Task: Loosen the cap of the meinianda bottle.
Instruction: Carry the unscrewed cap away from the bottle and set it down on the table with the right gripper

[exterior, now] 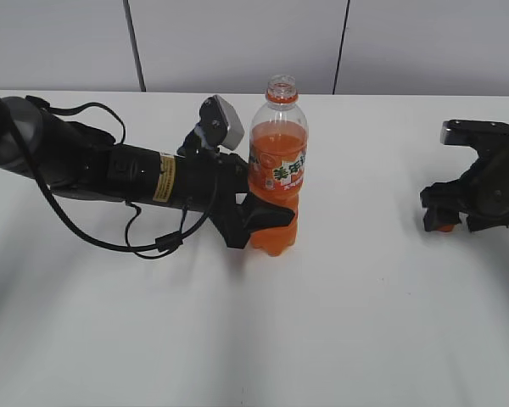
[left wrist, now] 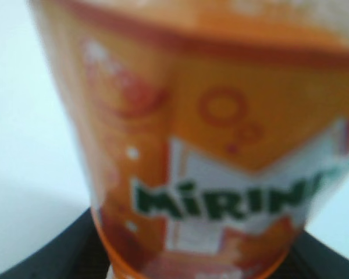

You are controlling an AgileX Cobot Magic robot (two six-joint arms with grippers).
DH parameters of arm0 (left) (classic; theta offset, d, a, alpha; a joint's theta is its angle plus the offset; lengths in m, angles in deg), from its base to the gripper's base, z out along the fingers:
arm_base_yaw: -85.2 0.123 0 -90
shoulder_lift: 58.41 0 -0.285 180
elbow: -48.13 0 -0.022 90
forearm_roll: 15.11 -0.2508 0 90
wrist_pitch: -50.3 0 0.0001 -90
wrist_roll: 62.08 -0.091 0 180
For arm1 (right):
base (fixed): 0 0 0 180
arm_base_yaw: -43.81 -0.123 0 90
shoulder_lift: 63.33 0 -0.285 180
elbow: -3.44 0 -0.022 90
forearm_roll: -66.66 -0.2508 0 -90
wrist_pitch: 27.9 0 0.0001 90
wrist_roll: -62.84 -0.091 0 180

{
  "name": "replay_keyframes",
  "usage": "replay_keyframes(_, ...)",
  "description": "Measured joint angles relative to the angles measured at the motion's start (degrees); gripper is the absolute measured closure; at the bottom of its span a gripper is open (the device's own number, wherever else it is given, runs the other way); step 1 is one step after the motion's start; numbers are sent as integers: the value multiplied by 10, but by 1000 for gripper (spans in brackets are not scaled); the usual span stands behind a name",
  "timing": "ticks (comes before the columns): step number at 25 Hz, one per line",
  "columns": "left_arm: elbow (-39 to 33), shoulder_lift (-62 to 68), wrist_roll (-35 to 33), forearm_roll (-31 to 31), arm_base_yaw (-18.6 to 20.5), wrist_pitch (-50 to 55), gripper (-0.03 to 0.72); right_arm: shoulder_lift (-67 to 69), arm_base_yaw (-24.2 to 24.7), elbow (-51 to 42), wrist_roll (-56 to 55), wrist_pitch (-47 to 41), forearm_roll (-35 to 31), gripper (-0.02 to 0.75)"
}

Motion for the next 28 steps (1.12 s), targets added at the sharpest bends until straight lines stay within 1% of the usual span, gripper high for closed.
replay_keyframes(7,0,0,0,0,0,0,278,1,-23,0,88,-2,-6,204)
replay_keyframes(11,0,0,0,0,0,0,278,1,-23,3,96,-5,1,204)
replay_keyframes(16,0,0,0,0,0,0,278,-2,-23,15,96,-29,4,204)
replay_keyframes(21,0,0,0,0,0,0,278,-46,-23,27,95,-82,5,204)
replay_keyframes(28,0,0,0,0,0,0,278,-133,-23,28,93,-184,6,204)
